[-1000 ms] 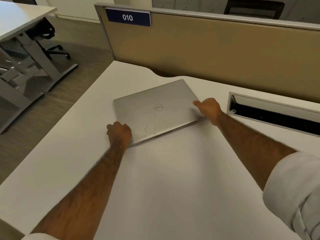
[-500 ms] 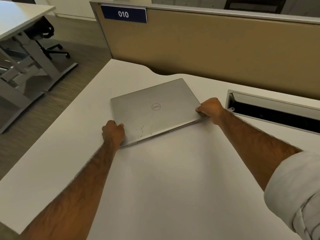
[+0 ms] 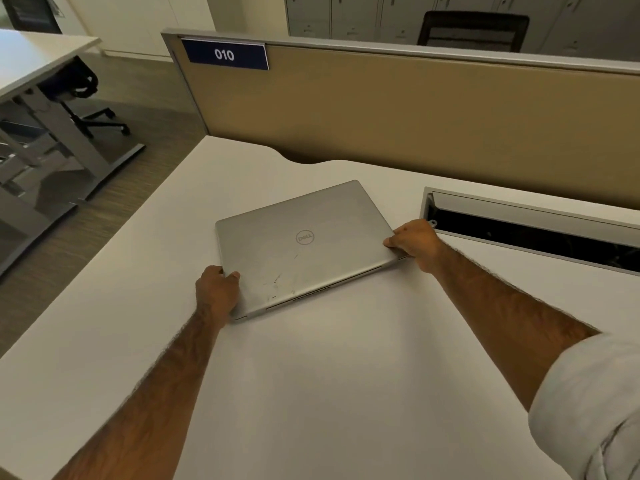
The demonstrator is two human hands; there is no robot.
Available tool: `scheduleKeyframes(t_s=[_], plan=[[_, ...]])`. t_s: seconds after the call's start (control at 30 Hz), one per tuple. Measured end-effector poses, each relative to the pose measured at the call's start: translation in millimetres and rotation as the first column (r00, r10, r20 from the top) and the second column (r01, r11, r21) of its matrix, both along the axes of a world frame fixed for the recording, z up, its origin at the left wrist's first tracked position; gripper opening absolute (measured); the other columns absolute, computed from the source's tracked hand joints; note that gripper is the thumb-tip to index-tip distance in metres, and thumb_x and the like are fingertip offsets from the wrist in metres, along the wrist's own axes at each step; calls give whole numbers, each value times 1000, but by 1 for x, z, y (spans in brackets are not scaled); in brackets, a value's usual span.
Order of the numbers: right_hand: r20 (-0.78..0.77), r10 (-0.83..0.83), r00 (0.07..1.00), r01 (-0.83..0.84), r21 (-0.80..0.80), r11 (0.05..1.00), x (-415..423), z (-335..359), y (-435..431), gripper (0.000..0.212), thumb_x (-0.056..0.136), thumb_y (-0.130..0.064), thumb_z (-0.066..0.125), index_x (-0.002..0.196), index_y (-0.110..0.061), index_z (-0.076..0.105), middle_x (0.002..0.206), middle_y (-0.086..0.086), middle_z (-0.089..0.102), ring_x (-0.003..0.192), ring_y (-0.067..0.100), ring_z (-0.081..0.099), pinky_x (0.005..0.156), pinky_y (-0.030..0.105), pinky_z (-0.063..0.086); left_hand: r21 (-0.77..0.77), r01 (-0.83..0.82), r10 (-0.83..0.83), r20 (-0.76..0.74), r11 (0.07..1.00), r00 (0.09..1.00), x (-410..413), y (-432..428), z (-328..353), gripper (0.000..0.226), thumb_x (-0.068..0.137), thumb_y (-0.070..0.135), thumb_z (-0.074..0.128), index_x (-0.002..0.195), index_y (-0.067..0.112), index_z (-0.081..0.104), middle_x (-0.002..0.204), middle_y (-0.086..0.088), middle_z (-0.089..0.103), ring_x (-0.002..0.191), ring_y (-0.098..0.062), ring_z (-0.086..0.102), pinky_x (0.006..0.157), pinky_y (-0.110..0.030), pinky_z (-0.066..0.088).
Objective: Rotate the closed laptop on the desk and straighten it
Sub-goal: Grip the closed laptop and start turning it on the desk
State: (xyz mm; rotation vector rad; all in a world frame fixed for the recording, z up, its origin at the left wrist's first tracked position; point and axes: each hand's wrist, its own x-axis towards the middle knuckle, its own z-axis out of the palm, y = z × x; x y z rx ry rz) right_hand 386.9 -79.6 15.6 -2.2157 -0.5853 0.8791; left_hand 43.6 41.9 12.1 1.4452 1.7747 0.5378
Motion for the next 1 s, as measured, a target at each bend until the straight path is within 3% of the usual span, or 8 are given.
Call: scheduleKeyframes(t_s=[0.1, 0.23, 0.33, 0.47, 0.8, 0.93, 1.0], plan=[[-44, 1, 999, -1, 20, 1000, 4, 0, -19, 21, 79, -9, 80, 86, 4, 65, 74, 9, 56, 66, 16, 52, 61, 25, 42, -14, -1, 1, 18, 1000, 1000, 2, -12, -1, 36, 91, 20, 60, 122, 0, 57, 128, -20, 60, 117, -37, 57, 97, -39, 46], [-75, -6, 997, 8, 30, 1000, 11, -6, -40, 35, 77, -9, 81, 94, 18, 67, 84, 17, 61, 78, 24, 57, 73, 34, 44, -15, 22, -22, 37, 1000, 999, 2, -27, -1, 31, 90, 18, 60, 114, -1, 64, 122, -19, 65, 112, -37, 61, 96, -38, 48], [-106, -38, 994, 42, 44, 998, 17, -9, -58, 40, 73, -9, 84, 97, 18, 68, 84, 19, 63, 78, 27, 58, 73, 36, 46, -31, 33, -31, 70, 999, 997, 4, -44, 0, 28, 89, 15, 60, 112, -1, 66, 118, -18, 66, 109, -35, 62, 90, -32, 46], [-136, -59, 989, 67, 49, 997, 21, -5, -80, 36, 73, -6, 83, 97, 16, 69, 86, 18, 63, 76, 25, 57, 71, 34, 45, -51, 22, -18, 71, 998, 997, 7, -69, 2, 30, 88, 16, 62, 114, 1, 65, 120, -17, 66, 110, -35, 62, 93, -36, 47], [-182, -69, 981, 79, 47, 996, 38, 6, -148, 12, 75, 2, 79, 76, -7, 70, 84, 15, 68, 70, 21, 61, 65, 28, 49, -72, -15, 21, 83, 997, 996, 26, -143, 6, 39, 90, 15, 60, 126, 1, 55, 129, -19, 61, 116, -36, 58, 95, -37, 45], [-181, -83, 980, 91, 38, 995, 47, 3, -169, 12, 75, -1, 80, 85, -3, 72, 94, 18, 71, 79, 25, 64, 71, 31, 50, -72, -3, 9, 81, 997, 997, 31, -169, 6, 37, 89, 15, 61, 123, 1, 57, 126, -20, 63, 111, -35, 60, 89, -35, 45], [-176, -86, 981, 92, 28, 995, 53, 0, -178, 22, 74, -2, 81, 94, 2, 73, 99, 20, 72, 82, 27, 65, 73, 31, 51, -73, 0, 6, 86, 997, 996, 33, -183, 7, 36, 89, 16, 62, 123, 2, 56, 124, -19, 63, 102, -32, 60, 85, -33, 44]])
